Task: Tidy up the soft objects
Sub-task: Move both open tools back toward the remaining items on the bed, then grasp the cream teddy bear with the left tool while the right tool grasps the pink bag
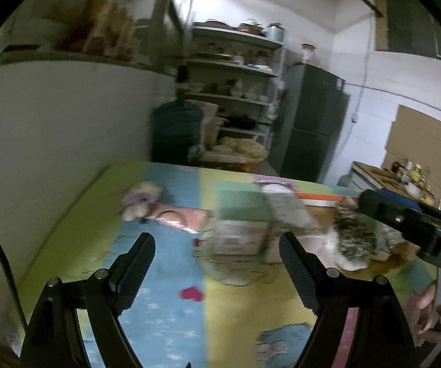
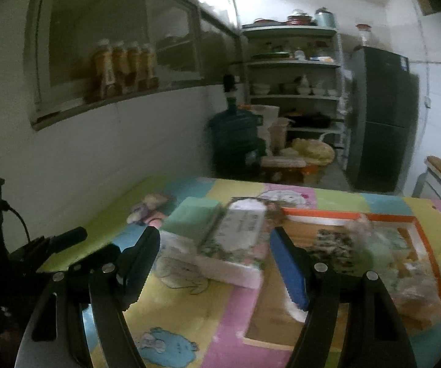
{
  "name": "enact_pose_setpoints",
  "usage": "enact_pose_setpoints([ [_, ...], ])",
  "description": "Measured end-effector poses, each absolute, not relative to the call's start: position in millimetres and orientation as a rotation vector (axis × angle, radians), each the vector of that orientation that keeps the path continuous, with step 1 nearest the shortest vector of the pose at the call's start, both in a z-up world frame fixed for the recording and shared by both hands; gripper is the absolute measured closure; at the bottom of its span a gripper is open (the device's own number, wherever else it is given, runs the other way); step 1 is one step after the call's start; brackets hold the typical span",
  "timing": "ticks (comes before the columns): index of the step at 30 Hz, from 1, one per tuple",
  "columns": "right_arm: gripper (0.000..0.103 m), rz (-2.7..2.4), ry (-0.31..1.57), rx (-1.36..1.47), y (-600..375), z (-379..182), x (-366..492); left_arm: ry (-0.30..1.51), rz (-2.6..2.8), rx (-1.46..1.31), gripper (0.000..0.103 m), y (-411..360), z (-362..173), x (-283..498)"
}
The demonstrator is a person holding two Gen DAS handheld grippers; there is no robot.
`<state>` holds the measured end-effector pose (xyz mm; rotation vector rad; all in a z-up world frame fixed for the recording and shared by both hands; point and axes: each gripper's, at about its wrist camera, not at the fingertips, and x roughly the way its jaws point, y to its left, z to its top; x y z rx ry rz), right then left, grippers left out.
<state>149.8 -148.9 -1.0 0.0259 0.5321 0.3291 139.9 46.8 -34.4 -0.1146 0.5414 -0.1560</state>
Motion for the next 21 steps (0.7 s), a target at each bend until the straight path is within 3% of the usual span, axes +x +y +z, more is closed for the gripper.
enact_pose_setpoints([
  [11, 0.028, 0.498, 0.576, -0.085, -74, -14, 173, 0.544, -0.043, -0.139, 0.020, 117, -40, 150],
  [21, 0.028, 0.805, 0.708, -0.430, 11, -26, 238, 0.604, -0.030, -0.137, 0.020, 147, -50, 186],
])
